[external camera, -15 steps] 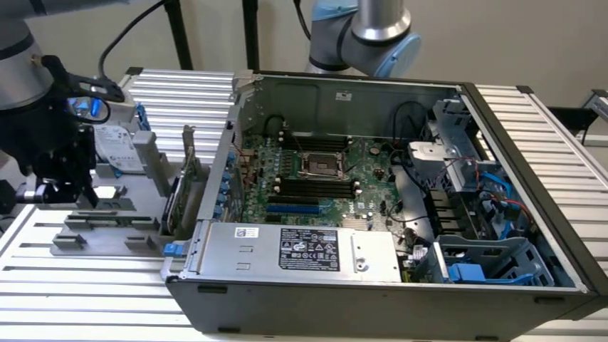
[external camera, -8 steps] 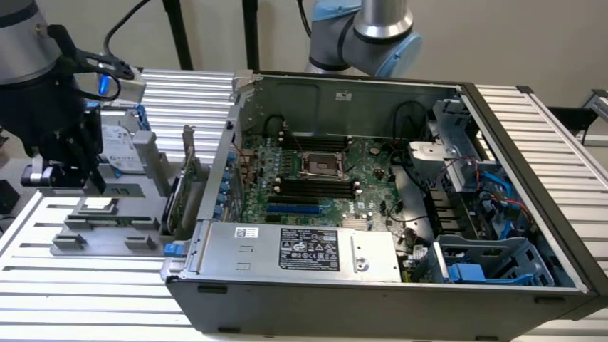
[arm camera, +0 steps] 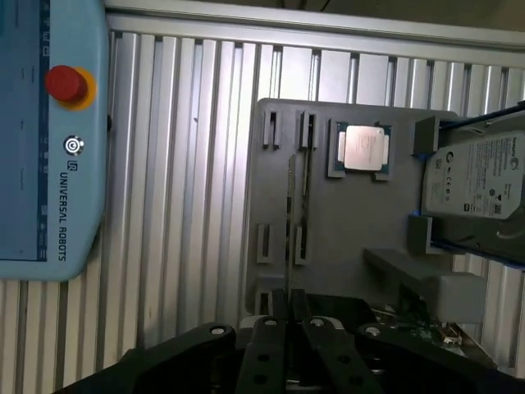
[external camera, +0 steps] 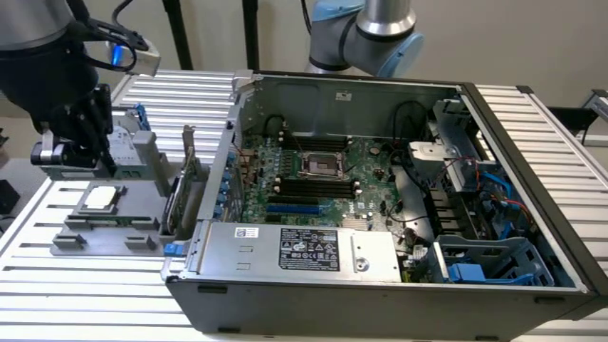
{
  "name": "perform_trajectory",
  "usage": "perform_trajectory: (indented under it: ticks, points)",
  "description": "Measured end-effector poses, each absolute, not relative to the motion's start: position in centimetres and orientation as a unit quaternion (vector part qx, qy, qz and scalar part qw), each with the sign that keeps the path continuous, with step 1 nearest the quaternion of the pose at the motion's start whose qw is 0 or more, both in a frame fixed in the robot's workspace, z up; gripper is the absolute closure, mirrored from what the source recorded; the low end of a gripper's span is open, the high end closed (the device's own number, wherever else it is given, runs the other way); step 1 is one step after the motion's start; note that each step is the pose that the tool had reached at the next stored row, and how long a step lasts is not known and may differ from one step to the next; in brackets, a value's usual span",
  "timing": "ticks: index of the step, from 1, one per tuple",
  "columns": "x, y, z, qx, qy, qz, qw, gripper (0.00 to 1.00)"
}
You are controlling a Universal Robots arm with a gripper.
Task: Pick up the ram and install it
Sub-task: 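Pick up the ram and move it above insertion slot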
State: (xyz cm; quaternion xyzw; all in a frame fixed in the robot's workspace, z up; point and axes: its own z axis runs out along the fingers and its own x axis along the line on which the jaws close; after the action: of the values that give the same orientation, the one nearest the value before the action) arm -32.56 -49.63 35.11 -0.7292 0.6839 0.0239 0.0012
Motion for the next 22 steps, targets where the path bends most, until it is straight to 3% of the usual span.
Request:
perform_trajectory:
  ticks: [10, 22]
  points:
    - [-28.2, -49.8, 38.2, -0.731, 0.682, 0.034, 0.012, 0.87]
    - [-22.8, -49.9, 38.8, -0.731, 0.681, 0.039, 0.018, 0.87]
